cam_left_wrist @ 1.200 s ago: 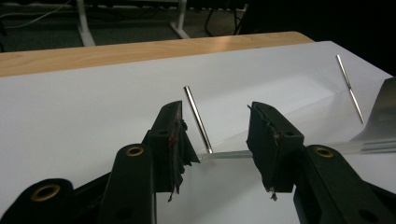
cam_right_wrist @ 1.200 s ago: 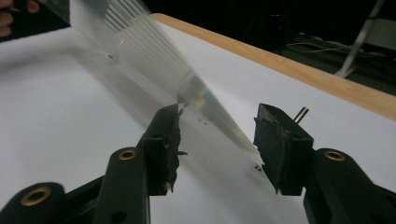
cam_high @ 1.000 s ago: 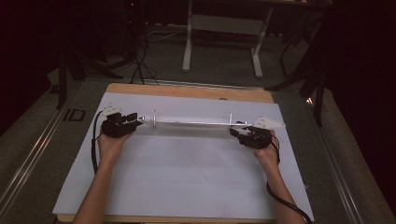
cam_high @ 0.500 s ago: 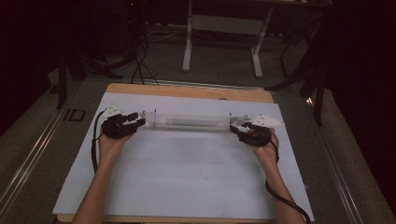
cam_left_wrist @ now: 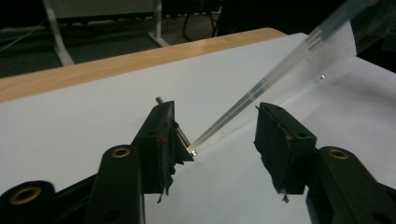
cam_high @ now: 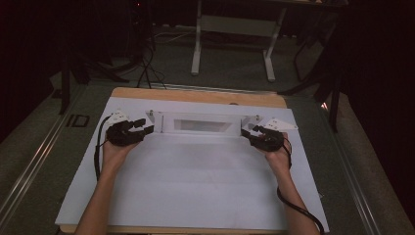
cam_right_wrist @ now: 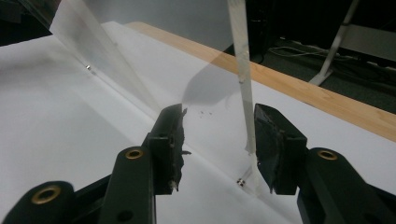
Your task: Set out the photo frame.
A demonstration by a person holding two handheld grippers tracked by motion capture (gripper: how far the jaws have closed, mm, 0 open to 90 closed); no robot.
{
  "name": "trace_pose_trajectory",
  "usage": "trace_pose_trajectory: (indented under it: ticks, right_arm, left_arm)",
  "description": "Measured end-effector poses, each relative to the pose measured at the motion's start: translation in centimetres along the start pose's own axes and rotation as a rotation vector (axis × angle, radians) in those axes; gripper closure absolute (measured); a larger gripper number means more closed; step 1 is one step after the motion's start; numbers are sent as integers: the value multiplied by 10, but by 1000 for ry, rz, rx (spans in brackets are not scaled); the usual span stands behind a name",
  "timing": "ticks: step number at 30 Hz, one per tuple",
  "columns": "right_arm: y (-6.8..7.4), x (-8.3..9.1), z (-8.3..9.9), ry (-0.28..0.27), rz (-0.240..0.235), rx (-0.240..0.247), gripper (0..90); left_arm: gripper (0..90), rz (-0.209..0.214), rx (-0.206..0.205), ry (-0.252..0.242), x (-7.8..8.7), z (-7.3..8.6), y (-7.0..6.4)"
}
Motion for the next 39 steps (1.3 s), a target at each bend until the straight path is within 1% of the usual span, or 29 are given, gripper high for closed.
trace_pose_trajectory:
  ticks: [2, 4, 9, 12, 13, 17, 19, 21, 25, 27, 31, 34, 39]
  right_arm:
    - [0, 0, 0, 0, 0, 1, 542]
    - [0, 0, 0, 0, 2, -2, 542]
    - [-1, -1, -1, -1, 4, -9, 542]
    - [-1, -2, -2, -1, 7, -13, 544]
    - [-1, -2, -2, -2, 8, -14, 544]
    - [-2, -2, -2, -1, 6, -13, 545]
    - [-2, -2, -2, -1, 7, -13, 545]
    - [-1, -2, -2, -3, 9, -14, 544]
    - [-1, -3, -2, -7, 18, -20, 543]
    - [-1, -3, -2, -8, 25, -22, 543]
    - [1, -4, -3, -12, 48, -19, 546]
    - [1, -6, -3, -14, 60, -20, 547]
    - [4, -8, -5, -11, 103, 21, 555]
  left_arm:
    - [461, 4, -22, 9, -4, -2, -3]
    - [456, 14, -30, 10, -7, -4, -5]
    - [424, 26, -49, -7, -16, -8, -8]
    - [395, 21, -64, -23, -23, -11, -11]
    - [394, 29, -66, -20, -25, -12, -12]
    - [387, 33, -89, -9, -32, -15, -16]
    - [380, 23, -93, -8, -35, -16, -18]
    - [380, 22, -84, -16, -35, -15, -18]
    - [407, 1, -85, -27, -35, -15, -19]
    - [432, -16, -83, -35, -35, -15, -19]
    - [438, -42, -88, -36, -36, -15, -20]
    - [442, -51, -84, -37, -37, -16, -20]
    - [442, -74, -75, -47, -40, -18, -19]
Point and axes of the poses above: each handheld gripper's, and its own axes: x roughly backward along the jaws, z roughly out of its underside, y roughly to its left, the point moved 1 cm from there along -x, roughly forward along the jaws, and after that the axes turned 8 degrees about z, right-handed, at the moved point
